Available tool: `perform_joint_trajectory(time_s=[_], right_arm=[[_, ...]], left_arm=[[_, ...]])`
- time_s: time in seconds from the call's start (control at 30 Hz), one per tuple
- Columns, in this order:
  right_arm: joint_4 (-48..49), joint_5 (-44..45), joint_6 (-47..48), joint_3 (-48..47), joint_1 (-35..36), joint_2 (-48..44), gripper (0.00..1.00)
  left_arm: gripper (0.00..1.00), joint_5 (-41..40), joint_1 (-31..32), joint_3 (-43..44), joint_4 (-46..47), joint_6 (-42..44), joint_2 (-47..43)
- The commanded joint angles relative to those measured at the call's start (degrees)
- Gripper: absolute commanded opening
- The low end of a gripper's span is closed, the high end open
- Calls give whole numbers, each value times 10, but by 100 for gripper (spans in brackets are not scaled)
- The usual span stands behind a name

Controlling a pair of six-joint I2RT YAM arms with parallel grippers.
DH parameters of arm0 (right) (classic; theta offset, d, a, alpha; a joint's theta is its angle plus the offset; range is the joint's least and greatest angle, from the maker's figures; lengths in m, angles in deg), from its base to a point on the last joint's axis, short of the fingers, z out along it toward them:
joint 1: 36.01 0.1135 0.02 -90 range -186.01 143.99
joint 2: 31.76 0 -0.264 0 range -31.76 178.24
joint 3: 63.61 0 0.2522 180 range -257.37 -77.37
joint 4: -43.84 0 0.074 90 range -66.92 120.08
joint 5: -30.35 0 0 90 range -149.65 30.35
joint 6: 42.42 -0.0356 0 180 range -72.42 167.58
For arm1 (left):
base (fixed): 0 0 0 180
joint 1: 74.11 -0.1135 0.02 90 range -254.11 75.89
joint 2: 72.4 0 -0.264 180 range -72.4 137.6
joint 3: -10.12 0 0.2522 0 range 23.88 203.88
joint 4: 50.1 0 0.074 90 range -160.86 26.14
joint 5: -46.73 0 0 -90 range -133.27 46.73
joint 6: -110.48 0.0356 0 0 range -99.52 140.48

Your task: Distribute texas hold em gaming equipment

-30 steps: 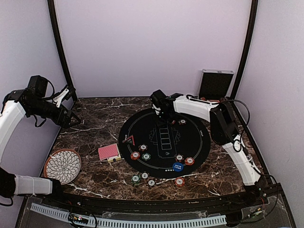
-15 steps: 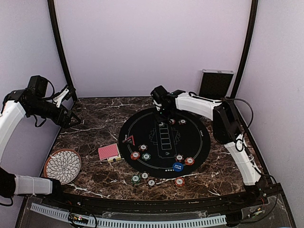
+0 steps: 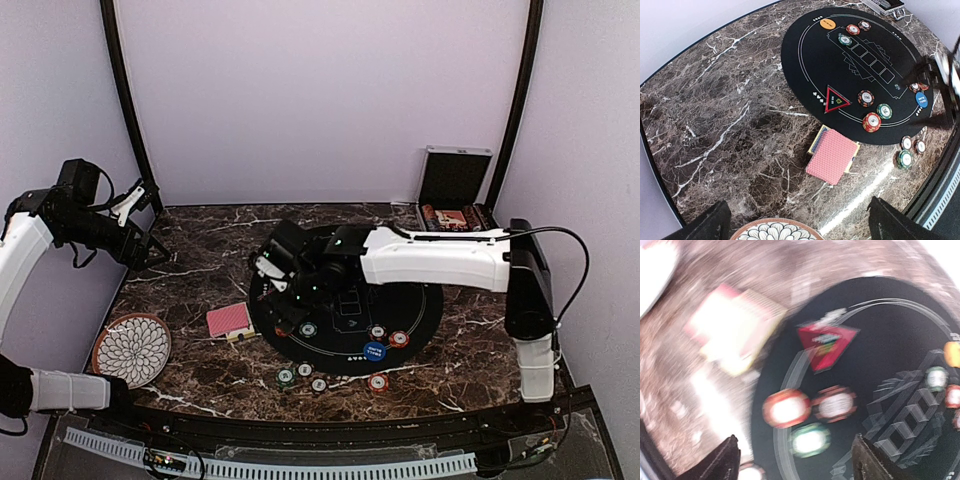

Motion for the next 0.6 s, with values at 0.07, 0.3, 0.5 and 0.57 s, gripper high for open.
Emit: perform_joint_trajectory(time_s=[0.07, 0.3, 0.5, 0.57], right_arm=[[-6, -45, 1, 53, 77, -5, 83], [-25, -61, 21, 46, 110, 26, 86], [-27, -73, 32, 47, 112, 52, 86], [-27, -71, 34, 45, 112, 59, 86]], left_arm=[[99, 7, -1, -9, -15, 13, -11], [99, 8, -2, -6, -17, 11, -13], [99, 9, -2, -2, -20, 9, -13], [99, 11, -2, -2, -20, 9, -13]])
